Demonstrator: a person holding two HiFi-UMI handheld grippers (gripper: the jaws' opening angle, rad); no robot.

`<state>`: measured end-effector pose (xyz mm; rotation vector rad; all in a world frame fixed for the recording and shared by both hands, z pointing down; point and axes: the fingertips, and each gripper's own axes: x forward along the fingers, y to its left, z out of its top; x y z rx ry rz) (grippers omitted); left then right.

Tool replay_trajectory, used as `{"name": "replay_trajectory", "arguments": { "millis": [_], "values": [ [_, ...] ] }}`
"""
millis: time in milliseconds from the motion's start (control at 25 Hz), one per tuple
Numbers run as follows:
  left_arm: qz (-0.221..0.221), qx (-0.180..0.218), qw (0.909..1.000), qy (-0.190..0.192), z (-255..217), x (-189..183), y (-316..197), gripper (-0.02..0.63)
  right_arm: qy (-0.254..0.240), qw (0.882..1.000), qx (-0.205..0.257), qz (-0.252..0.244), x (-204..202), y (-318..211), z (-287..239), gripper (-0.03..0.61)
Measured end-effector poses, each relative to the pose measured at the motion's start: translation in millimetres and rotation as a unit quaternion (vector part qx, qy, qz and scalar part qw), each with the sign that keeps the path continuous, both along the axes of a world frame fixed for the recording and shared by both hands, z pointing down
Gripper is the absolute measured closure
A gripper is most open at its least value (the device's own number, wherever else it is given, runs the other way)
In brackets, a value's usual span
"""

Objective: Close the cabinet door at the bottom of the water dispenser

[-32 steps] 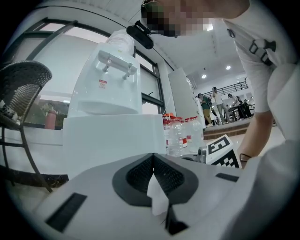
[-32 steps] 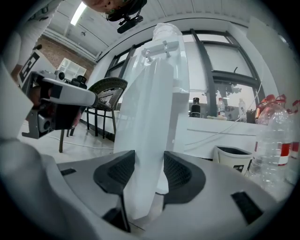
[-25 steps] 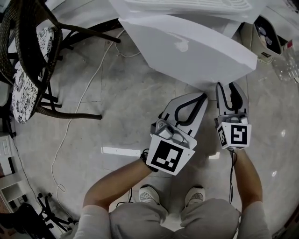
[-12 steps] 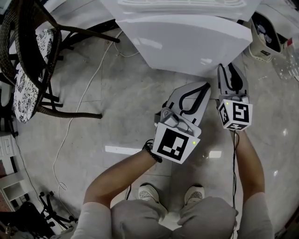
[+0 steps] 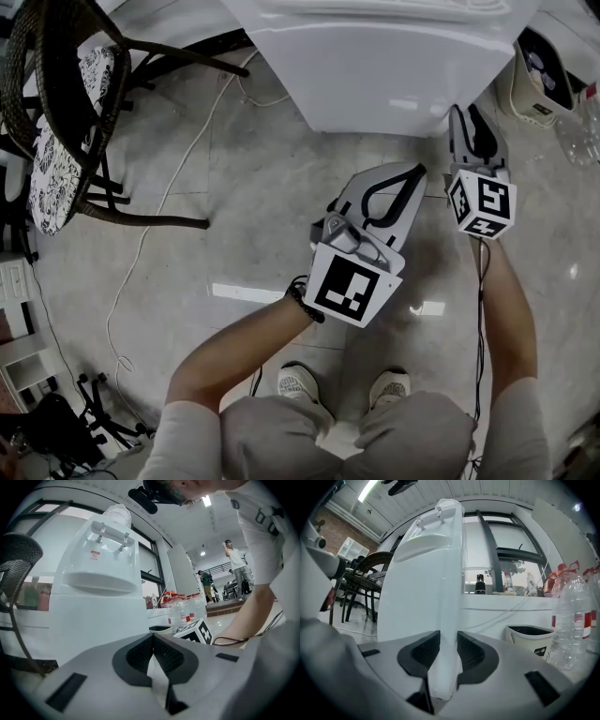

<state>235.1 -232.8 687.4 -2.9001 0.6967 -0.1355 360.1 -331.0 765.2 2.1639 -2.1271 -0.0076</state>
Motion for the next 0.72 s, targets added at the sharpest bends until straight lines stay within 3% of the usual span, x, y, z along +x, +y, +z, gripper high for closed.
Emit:
{"name": "replay_trajectory", "arguments": {
  "millis": [280,360,720],
  "values": [
    [-0.010,-0.006,0.9999,0.001,3.9,-3.3,-7.2,0.606,-0.005,1.000,0.001,0.008,1.9,-9.2,0.0,0.459],
    [-0.014,-0.008,0.9999,0.004,4.3,-2.1,-7.9,0.606,-0.006,1.000,0.002,0.015,5.6,-10.4,-0.9,0.494],
    [-0.041,-0.025,0.9987,0.015,8.5,-9.3,-24.4,0.606,-0.003,1.000,0.016,0.002,-6.4,0.6,-2.9,0.540]
  ]
}}
